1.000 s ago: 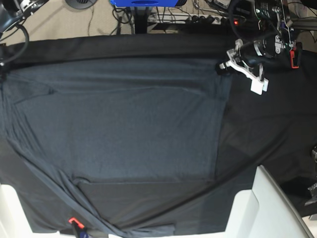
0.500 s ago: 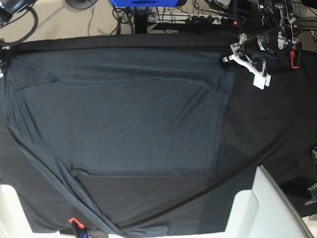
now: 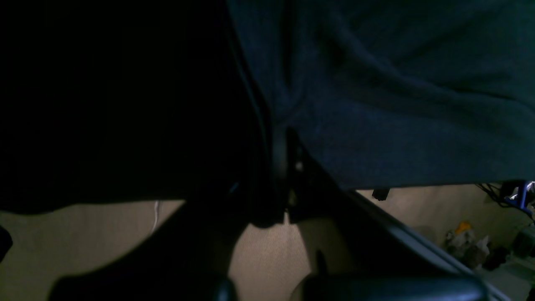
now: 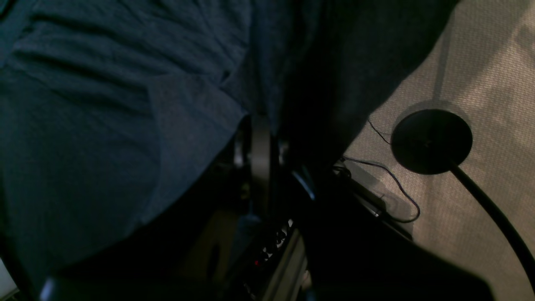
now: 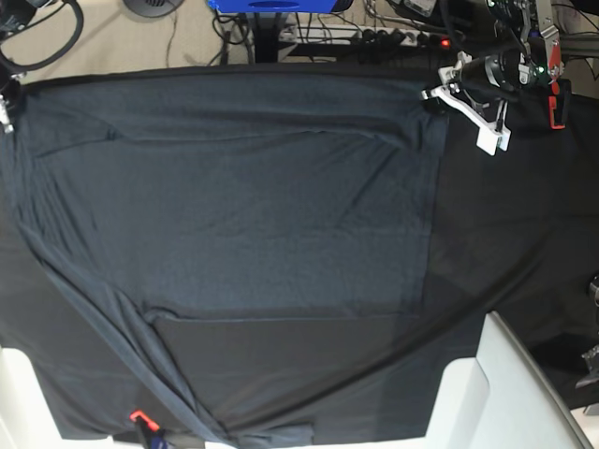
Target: Fold the T-shirt properly
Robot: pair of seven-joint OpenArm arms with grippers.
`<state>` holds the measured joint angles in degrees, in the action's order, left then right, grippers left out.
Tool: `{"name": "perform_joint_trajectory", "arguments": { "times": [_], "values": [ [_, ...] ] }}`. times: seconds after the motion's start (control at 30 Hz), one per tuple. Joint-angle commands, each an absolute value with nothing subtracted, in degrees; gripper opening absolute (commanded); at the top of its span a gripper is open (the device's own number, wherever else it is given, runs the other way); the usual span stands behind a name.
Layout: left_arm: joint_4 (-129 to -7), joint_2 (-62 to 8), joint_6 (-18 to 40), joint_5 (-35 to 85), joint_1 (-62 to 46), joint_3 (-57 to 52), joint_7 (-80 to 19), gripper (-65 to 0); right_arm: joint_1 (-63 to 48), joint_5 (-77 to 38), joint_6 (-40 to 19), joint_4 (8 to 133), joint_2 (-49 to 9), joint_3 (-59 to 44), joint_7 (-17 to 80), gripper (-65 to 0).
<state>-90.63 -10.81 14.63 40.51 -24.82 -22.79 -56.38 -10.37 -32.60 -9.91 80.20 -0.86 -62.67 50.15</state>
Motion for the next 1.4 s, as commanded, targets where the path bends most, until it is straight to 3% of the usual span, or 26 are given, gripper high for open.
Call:
{"name": "perform_joint_trajectory", "arguments": {
  "times": [0.0,0.27,0.33,0.37,0.5,0.57,0.63,0.87,0.97,1.13,1.27,1.37],
  "values": [
    [-91.12,-11.47,14.81,40.92,-24.84,-23.08,-55.96,-65.0,-10.42,-32.92,-10.07,81.19,-1.8,-62.99,49.1,-64.8],
    [-91.12,-11.47,14.81,40.84,-24.57,-23.08,-55.96,-65.0,-11.3,-33.1,-10.07,81.1,-1.71,-63.08,49.36,-64.1],
    [-91.12,-11.47,14.81,40.84,-24.57,-23.08,-55.96,-65.0,-11.3,-33.01,-9.98,81.1,-1.71,-63.08,49.36,-61.4],
    [-91.12,-11.47,14.81,40.84,-24.57,-23.08,-55.96,-65.0,-11.3,-33.01,-9.98,81.1,-1.71,-63.08,49.36,-57.8],
    [-91.12,-11.38,14.46,40.84,-24.48,-23.6,-55.96,-65.0,-11.38,-33.01,-9.98,81.1,-1.63,-63.08,49.36,-32.9],
    [-91.12,-11.38,14.46,40.84,-24.48,-23.69,-55.87,-53.3,-11.38,-33.1,-9.98,81.1,-1.63,-63.08,49.36,-22.4],
    [-91.12,-11.38,14.46,40.75,-24.48,-23.69,-54.64,-42.8,-11.38,-33.1,-9.98,81.19,-1.63,-63.08,49.1,-18.2],
    [-91.03,-12.97,14.37,40.75,-24.92,-23.78,-52.44,-14.3,-10.86,-32.75,-9.98,81.98,-2.15,-63.08,48.92,-17.4],
    [-90.59,-13.58,10.59,40.75,-24.66,-26.24,-52.44,-5.9,-10.51,-32.57,-9.98,84.18,-2.24,-63.08,48.92,-17.4],
    [-88.13,-14.73,8.57,38.64,-23.16,-31.6,-52.44,-4.6,-10.42,-32.57,-7.69,87.78,-2.59,-62.99,48.92,-17.4],
    [-86.9,-15.78,8.57,35.47,-20.97,-33.71,-52.7,-4.6,-8.31,-32.57,-6.9,87.78,-6.9,-62.2,48.84,-17.4],
    [-86.73,-17.01,8.57,35.91,-19.3,-33.8,-52.88,-4.6,-5.32,-32.57,-6.99,85.05,-12.44,-55.96,48.84,-17.4]
  ]
}}
